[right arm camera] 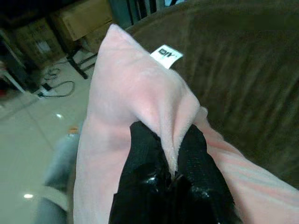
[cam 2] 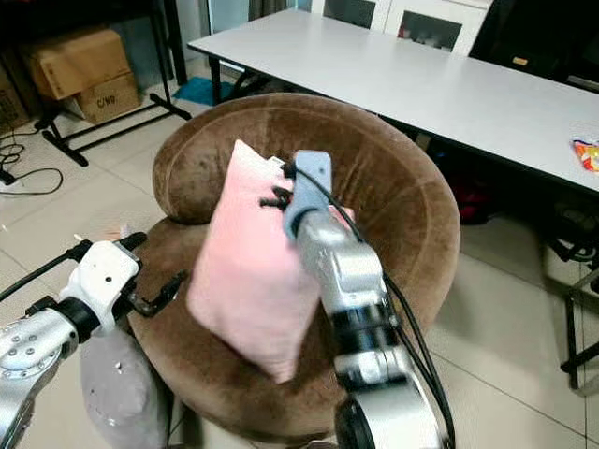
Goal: Move the pillow to the sofa from floor
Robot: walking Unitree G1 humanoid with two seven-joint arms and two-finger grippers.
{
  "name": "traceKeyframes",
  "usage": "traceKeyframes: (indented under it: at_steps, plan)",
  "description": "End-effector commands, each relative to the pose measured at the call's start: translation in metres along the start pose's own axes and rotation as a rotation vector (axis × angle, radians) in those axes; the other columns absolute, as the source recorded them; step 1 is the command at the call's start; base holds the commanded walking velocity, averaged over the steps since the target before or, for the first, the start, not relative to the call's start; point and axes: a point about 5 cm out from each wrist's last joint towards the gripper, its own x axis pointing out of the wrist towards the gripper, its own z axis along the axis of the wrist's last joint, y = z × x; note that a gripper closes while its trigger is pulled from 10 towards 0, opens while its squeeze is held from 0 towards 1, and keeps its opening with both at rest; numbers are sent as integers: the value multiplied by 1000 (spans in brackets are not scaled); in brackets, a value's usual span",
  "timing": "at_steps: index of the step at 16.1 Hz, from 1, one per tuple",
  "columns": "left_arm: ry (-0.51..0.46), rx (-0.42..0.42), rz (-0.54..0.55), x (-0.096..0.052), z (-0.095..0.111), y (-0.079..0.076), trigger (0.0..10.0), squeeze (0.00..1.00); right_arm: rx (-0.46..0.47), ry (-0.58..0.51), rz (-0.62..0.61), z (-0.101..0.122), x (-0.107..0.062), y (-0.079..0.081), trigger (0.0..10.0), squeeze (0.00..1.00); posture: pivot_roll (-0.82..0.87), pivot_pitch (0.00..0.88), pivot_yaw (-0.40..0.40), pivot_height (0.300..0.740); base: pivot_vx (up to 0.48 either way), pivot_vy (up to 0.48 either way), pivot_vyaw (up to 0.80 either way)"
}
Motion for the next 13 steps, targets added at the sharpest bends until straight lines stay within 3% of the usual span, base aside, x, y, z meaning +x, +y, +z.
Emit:
traceKeyframes:
  at_steps: [1, 4, 8, 10, 11, 12, 13]
  plan:
    - [-4, 12, -18, -2, 3, -2, 10000, 0, 72, -59, -23, 18, 4, -2, 10000, 0, -44, 0, -76, 740, 0, 0, 0]
    - [13, 13, -38, -6, 2, -7, 10000, 0, 188, -53, -167, 19, 18, -24, 10000, 0, -30, 0, -88, 740, 0, 0, 0]
    - [29, 8, -45, -10, -1, -10, 10000, 0, 163, -60, -328, 17, 26, -60, 10000, 0, -25, 0, -104, 740, 0, 0, 0]
    - [30, 0, -37, -10, -1, -12, 10000, 0, 109, -8, -348, 3, 28, -64, 10000, 0, -16, 0, -114, 740, 0, 0, 0]
    - [32, -3, -35, -10, -1, -14, 10000, 0, 29, 21, -327, -8, 30, -63, 10000, 1000, -12, 0, -117, 740, 0, 0, 0]
    - [32, -4, -35, -10, -1, -15, 10000, 0, 11, 28, -316, -10, 30, -63, 10000, 1000, -10, 0, -119, 740, 0, 0, 0]
    - [33, -7, -31, -11, -1, -15, 10000, 0, 72, 42, -307, -16, 31, -61, 10000, 1000, -8, 0, -121, 740, 0, 0, 0]
